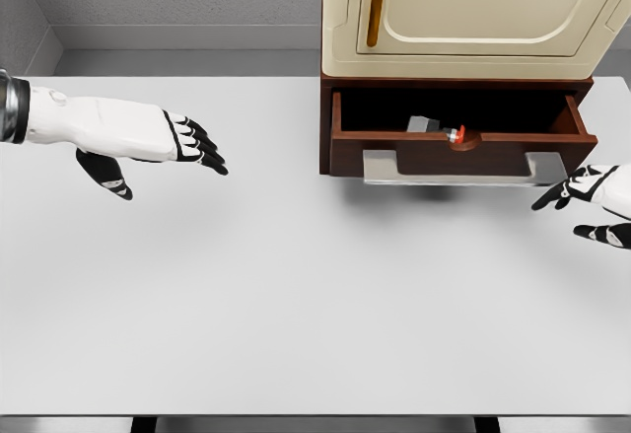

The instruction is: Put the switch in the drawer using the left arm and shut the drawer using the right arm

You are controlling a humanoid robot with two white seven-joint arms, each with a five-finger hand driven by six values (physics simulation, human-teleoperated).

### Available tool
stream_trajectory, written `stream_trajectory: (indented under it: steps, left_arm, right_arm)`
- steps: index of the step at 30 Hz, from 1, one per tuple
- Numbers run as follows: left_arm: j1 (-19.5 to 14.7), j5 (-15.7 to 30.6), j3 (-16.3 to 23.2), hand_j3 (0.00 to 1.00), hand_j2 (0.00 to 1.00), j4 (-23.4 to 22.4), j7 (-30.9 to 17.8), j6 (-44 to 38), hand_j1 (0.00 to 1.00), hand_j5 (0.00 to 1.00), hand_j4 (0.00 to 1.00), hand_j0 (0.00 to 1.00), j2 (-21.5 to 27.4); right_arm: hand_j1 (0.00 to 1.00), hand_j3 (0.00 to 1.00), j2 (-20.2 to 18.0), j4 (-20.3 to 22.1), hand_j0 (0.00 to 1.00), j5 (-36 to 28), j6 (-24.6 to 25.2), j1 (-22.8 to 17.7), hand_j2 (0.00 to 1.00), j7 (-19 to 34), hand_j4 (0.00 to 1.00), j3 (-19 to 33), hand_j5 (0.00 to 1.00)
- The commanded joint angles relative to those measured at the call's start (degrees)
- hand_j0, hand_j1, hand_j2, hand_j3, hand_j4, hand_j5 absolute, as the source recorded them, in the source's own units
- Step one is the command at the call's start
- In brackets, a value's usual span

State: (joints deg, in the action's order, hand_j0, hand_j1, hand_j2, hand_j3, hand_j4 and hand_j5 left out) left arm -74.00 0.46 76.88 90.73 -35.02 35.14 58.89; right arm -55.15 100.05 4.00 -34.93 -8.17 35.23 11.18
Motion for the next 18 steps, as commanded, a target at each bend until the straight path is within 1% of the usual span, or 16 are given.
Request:
stream_trajectory:
  steps: [1,6,18]
  left_arm:
    - [0.0,0.3,-0.1,1.00,1.00,0.0,0.0,-0.1,1.00,1.00,1.00,1.00,0.0]
    - [0.0,0.2,-0.1,1.00,1.00,0.0,0.0,-0.1,1.00,1.00,1.00,1.00,0.0]
    - [0.0,0.2,-0.1,1.00,1.00,-0.1,0.0,-0.1,1.00,1.00,1.00,1.00,0.0]
  right_arm:
    - [0.69,0.69,0.2,0.1,0.69,-0.4,-0.1,0.0,0.69,-0.2,0.69,0.0,0.69]
    - [0.69,0.69,0.4,0.3,0.69,-0.3,-0.1,1.1,0.69,-0.2,0.69,0.2,0.69]
    - [0.69,0.69,0.4,0.3,0.69,-0.3,-0.1,0.8,0.69,-0.2,0.69,-0.1,0.69]
